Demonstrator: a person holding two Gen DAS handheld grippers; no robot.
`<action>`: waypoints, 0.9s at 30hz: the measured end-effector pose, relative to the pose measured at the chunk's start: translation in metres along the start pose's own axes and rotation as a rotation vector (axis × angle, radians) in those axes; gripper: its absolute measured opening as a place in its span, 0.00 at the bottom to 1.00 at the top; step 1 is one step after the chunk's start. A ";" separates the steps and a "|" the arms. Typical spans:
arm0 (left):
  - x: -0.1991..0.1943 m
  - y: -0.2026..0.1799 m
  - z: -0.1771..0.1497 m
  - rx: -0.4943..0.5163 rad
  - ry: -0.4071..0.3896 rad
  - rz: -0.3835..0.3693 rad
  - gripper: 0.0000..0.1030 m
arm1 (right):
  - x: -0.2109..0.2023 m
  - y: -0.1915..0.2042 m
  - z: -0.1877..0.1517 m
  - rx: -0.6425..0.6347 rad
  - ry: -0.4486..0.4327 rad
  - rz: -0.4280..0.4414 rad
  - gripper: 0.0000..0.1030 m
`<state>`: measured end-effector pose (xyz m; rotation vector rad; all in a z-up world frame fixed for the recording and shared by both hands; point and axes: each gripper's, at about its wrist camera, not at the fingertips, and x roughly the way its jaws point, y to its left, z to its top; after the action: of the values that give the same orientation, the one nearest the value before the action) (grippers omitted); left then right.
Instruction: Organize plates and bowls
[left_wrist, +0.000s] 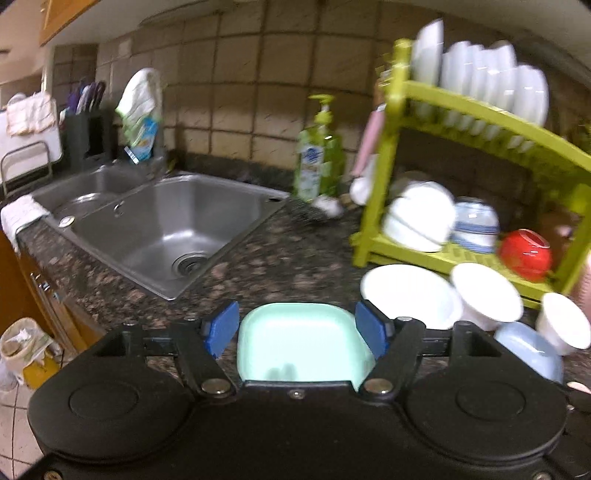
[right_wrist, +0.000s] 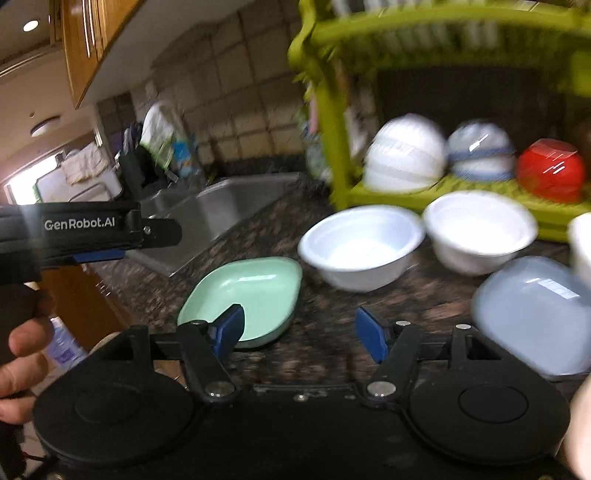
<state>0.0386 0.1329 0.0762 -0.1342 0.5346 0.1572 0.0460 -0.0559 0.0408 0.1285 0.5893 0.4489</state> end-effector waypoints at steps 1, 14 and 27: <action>-0.008 -0.010 -0.001 0.016 -0.012 -0.001 0.72 | -0.009 -0.006 -0.001 -0.006 -0.027 -0.018 0.68; -0.034 -0.120 -0.028 0.152 0.041 -0.253 0.74 | -0.128 -0.128 -0.020 0.136 -0.290 -0.304 0.68; -0.021 -0.188 -0.102 0.143 0.295 -0.356 0.65 | -0.147 -0.212 -0.054 0.146 -0.118 -0.378 0.67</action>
<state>0.0047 -0.0712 0.0168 -0.1119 0.8039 -0.2517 -0.0139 -0.3111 0.0196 0.1773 0.5155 0.0312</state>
